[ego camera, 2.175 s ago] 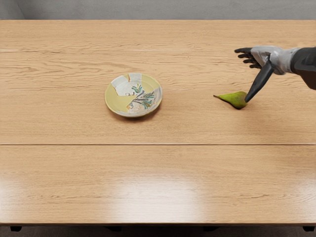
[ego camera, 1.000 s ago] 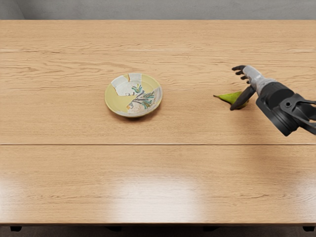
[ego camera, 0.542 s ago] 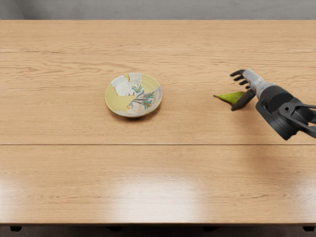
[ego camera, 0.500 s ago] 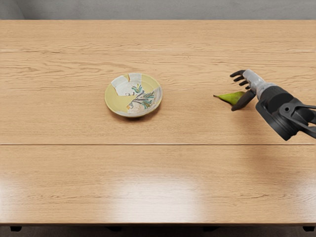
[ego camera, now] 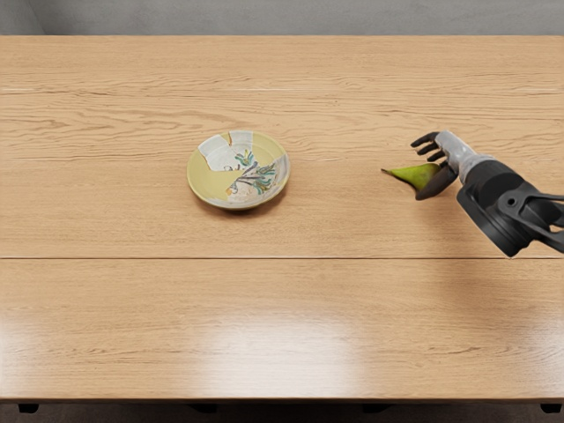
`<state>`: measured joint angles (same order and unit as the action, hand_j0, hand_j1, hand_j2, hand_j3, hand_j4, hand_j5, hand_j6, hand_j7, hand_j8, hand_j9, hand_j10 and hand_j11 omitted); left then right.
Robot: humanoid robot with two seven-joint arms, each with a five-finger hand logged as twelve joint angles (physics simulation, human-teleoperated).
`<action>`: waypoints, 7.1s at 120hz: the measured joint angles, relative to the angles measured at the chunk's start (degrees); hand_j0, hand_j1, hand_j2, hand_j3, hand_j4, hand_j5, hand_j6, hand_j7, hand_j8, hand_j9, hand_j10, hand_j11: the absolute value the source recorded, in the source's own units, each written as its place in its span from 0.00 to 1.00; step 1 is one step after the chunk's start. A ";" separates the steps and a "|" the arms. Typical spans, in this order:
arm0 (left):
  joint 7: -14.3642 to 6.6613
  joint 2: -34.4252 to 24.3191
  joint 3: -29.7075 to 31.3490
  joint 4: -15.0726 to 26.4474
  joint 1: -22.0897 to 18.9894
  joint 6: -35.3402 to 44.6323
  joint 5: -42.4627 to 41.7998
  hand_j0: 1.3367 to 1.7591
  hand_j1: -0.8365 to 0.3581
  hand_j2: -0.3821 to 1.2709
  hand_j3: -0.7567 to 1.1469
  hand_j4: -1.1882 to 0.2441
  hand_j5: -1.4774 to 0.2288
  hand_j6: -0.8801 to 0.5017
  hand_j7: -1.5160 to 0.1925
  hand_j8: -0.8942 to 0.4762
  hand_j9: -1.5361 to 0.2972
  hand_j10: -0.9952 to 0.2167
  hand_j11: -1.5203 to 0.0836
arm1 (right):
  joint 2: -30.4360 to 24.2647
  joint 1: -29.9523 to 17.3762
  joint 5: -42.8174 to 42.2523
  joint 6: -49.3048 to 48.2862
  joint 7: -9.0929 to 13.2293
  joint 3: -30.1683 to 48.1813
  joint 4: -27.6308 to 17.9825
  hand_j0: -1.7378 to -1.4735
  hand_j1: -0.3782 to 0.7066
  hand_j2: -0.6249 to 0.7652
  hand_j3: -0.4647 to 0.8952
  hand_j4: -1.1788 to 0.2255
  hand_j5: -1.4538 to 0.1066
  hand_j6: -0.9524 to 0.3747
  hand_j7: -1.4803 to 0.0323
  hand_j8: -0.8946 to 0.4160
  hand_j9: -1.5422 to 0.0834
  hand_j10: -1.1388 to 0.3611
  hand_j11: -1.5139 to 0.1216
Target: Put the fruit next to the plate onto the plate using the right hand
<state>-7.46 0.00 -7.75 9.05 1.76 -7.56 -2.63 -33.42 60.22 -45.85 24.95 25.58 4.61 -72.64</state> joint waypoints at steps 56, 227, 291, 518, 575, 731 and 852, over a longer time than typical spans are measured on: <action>0.00 0.00 0.00 0.00 0.00 0.00 0.00 0.76 0.99 0.23 0.40 0.83 0.87 0.64 0.89 0.65 0.84 0.82 0.95 | 0.09 -0.44 0.12 0.02 0.00 0.05 0.61 0.30 0.39 0.40 0.34 0.60 0.66 0.46 0.69 0.42 0.68 0.53 0.66; 0.00 0.00 -0.01 0.00 0.00 0.00 0.01 0.76 0.99 0.23 0.40 0.83 0.87 0.64 0.89 0.65 0.84 0.82 0.95 | 3.15 -1.20 -0.32 -0.63 0.03 0.16 4.80 0.34 0.68 0.58 0.34 0.43 0.40 0.40 0.46 0.47 0.44 0.50 0.42; 0.00 0.00 0.02 0.00 0.00 0.00 0.00 0.76 0.99 0.23 0.40 0.83 0.87 0.64 0.89 0.65 0.84 0.82 0.95 | 4.95 -1.42 -0.20 -0.10 -0.01 0.13 6.88 0.37 0.51 0.65 0.34 0.25 0.41 0.34 0.34 0.29 0.41 0.34 0.37; 0.00 0.00 0.01 0.00 0.00 0.00 0.00 0.76 0.99 0.23 0.40 0.83 0.87 0.64 0.89 0.65 0.84 0.82 0.95 | 22.50 8.12 12.15 -33.03 -2.53 19.93 14.51 0.31 0.64 0.81 0.34 0.31 0.26 0.16 0.32 0.37 0.32 0.44 0.32; 0.00 0.00 0.01 0.00 0.00 0.00 0.00 0.76 0.99 0.23 0.40 0.83 0.87 0.64 0.89 0.65 0.84 0.82 0.95 | 26.14 9.14 12.15 -32.90 -4.42 19.95 20.44 0.31 0.61 0.69 0.34 0.39 0.38 0.24 0.42 0.35 0.43 0.44 0.42; 0.00 0.00 0.00 0.00 0.00 0.00 0.00 0.76 0.99 0.23 0.40 0.83 0.87 0.64 0.89 0.65 0.84 0.82 0.95 | 6.07 3.08 46.20 -59.91 -3.70 19.91 19.42 0.30 0.03 0.45 0.34 0.84 0.93 0.72 0.98 0.68 0.95 0.76 0.92; 0.00 0.00 0.01 0.00 0.01 0.00 -0.01 0.76 0.99 0.23 0.40 0.83 0.87 0.64 0.89 0.65 0.84 0.82 0.95 | -15.48 -5.37 57.50 -59.97 -3.70 20.05 12.11 0.30 0.03 0.45 0.34 0.84 0.93 0.72 0.98 0.68 0.95 0.76 0.93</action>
<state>-7.46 0.00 -7.74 9.06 1.77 -7.56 -2.64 -48.91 54.85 11.65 -35.02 21.88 24.66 -60.53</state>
